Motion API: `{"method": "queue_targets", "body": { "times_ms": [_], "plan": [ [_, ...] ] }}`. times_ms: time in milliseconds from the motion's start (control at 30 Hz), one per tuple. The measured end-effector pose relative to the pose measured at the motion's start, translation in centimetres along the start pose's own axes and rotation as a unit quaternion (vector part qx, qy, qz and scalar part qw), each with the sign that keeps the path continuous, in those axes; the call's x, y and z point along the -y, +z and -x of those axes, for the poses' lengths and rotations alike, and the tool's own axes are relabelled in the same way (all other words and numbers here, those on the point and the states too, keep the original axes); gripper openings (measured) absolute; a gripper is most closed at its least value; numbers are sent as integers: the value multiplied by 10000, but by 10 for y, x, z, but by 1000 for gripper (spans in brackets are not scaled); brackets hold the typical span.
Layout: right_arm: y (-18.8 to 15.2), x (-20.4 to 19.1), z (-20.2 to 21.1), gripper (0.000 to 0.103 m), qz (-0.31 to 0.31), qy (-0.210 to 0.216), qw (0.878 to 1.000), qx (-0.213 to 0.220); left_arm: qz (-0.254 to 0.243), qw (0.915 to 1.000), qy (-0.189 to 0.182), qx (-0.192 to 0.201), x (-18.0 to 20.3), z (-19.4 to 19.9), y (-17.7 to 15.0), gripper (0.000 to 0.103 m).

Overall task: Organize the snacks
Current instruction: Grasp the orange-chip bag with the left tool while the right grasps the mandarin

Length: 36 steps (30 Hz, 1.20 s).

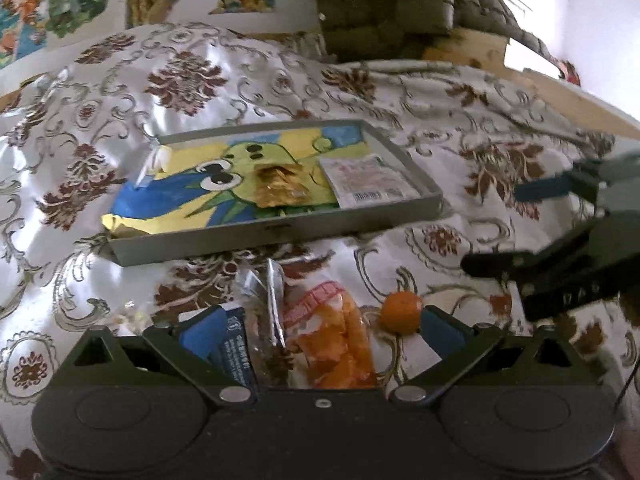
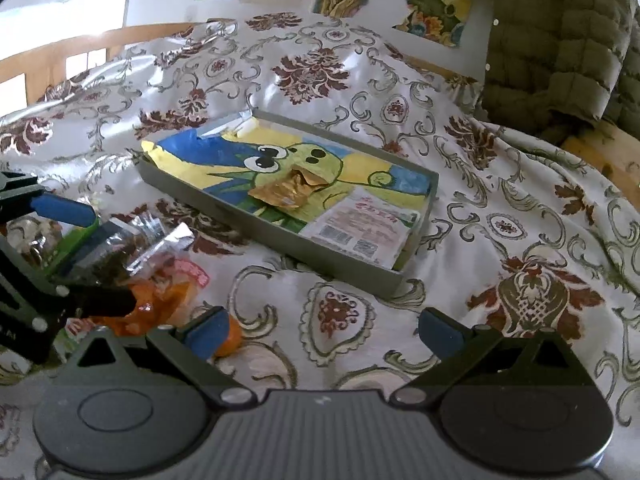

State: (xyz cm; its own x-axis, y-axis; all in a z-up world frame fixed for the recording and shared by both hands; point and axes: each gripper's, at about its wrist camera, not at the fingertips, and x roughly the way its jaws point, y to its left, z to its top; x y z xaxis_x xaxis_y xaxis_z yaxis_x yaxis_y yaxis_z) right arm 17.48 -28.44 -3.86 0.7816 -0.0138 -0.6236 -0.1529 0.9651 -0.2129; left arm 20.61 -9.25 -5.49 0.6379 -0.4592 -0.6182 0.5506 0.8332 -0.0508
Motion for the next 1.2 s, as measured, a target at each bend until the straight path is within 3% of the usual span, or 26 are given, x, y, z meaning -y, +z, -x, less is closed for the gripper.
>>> {"method": "queue_targets", "body": {
  "times_ms": [167, 367, 633, 833, 900, 967, 1200],
  "plan": [
    [1, 8, -6, 103, 76, -2, 9999, -101, 31, 9997, -227, -99, 0, -6, -2, 102],
    [1, 9, -8, 103, 48, 72, 9999, -99, -62, 9997, -191, -132, 1, -9, -2, 101],
    [1, 1, -12, 102, 140, 279, 9994, -135, -193, 9988, -442, -65, 9, -4, -1, 93],
    [-1, -1, -15, 91, 78, 496, 9985, -223, -289, 9967, -711, -261, 15, -8, -5, 85],
    [-1, -3, -16, 86, 68, 622, 9977, -250, -327, 9967, -679, -305, 17, -9, -6, 83],
    [-1, -5, -19, 82, 7, 794, 9964, -306, -293, 9966, -605, -482, 16, -15, -6, 75],
    [-2, -10, -36, 69, -242, 1236, 9903, -582, -182, 9958, -321, -842, 6, -31, -7, 68]
  ]
}}
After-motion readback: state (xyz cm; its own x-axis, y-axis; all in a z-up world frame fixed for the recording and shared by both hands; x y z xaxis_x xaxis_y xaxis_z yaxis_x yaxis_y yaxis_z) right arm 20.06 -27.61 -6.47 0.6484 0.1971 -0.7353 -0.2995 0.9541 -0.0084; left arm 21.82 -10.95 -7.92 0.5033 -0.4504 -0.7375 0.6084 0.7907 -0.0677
